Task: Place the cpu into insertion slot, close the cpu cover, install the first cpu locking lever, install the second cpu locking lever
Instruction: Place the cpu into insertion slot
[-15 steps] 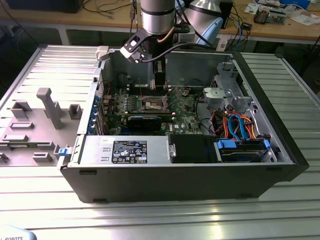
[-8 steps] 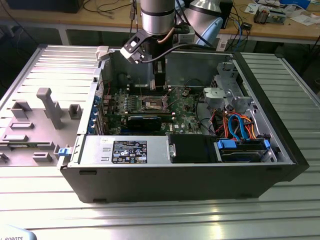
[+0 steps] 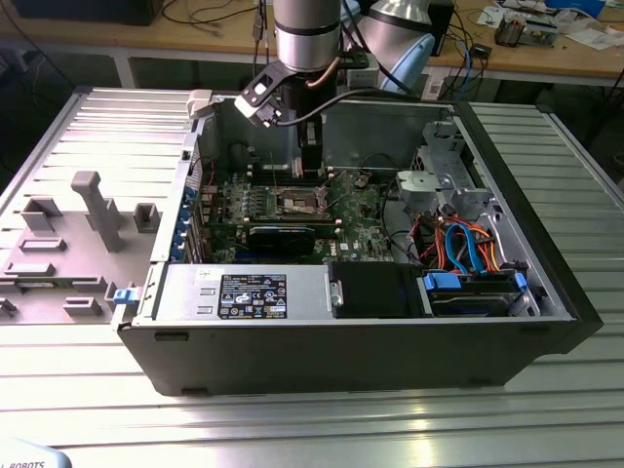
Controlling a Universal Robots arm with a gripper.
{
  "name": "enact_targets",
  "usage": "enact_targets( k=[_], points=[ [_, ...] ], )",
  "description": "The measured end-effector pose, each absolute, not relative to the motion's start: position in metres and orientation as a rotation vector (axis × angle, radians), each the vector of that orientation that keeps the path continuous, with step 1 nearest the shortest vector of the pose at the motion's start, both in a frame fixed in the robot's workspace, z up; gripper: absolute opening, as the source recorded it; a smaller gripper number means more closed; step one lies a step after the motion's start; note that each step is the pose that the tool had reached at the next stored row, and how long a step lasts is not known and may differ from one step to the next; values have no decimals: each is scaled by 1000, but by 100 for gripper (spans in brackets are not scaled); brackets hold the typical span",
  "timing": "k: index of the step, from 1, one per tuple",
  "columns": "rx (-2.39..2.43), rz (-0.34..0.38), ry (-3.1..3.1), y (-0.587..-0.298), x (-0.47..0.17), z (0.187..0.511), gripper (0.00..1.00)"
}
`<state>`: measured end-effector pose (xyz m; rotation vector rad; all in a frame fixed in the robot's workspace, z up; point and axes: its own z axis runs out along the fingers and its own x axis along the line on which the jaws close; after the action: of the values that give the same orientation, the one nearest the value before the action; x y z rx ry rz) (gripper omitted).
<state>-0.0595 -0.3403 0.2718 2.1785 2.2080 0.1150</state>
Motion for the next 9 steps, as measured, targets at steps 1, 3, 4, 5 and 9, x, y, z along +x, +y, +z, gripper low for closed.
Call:
enact_targets(
  k=[1, 3, 4, 5, 9],
  points=[
    [2178, 114, 2208, -340, -60, 271, 54],
    [2174, 105, 2205, -338, -60, 268, 54],
    [2171, 99, 2202, -337, -60, 266, 54],
    [2171, 96, 2200, -336, -60, 265, 54],
    [2167, 88, 2196, -335, -61, 255, 54]
  ],
)
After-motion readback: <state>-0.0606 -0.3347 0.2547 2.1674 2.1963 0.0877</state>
